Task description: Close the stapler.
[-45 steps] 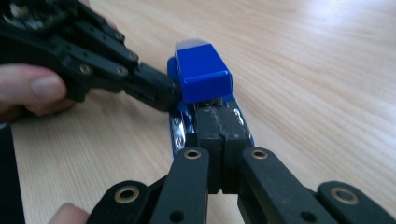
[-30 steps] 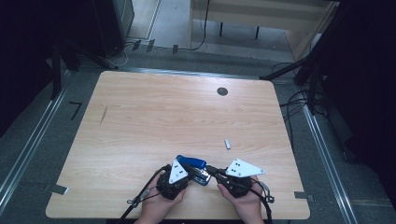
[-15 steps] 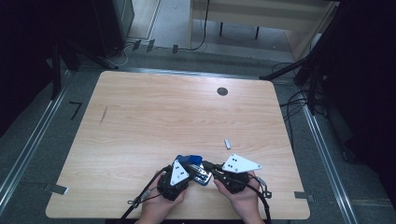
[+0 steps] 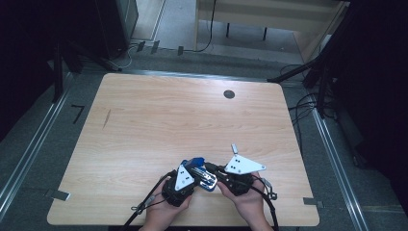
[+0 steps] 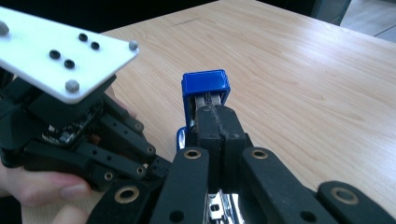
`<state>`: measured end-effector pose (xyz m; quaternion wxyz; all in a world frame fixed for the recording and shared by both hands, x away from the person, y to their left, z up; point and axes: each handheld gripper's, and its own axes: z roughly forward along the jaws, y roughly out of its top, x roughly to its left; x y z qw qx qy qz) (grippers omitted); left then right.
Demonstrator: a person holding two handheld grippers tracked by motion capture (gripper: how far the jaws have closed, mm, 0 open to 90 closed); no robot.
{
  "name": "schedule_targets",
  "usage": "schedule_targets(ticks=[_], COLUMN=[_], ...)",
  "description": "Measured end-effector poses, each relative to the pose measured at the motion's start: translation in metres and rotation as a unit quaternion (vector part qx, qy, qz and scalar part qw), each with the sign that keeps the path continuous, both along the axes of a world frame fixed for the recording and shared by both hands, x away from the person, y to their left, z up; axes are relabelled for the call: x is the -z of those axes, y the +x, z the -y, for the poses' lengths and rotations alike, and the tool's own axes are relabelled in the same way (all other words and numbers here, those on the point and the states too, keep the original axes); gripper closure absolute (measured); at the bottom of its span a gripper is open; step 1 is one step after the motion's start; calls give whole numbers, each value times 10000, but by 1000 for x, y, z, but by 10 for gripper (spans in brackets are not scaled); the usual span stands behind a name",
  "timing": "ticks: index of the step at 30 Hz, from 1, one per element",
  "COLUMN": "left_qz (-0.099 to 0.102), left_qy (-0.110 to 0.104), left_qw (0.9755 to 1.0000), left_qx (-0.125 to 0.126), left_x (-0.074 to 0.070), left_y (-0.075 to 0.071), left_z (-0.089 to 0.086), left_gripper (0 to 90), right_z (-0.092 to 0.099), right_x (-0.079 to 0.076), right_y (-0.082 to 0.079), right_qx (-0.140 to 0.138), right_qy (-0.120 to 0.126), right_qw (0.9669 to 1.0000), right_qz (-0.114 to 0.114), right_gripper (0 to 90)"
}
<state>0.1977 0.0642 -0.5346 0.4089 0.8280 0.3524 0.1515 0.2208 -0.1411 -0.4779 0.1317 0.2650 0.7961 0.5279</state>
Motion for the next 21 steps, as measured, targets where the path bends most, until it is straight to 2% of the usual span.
schedule_targets(ticks=[21], left_qz=[40], left_qy=[25], left_qw=[10000], left_qx=[5], left_x=[0], left_y=[-1], left_z=[1], left_gripper=[900], right_z=[-16], right_x=[-9], right_y=[8], right_qx=[-66], right_qy=[5], right_qw=[9999], right_qz=[90], right_gripper=[900])
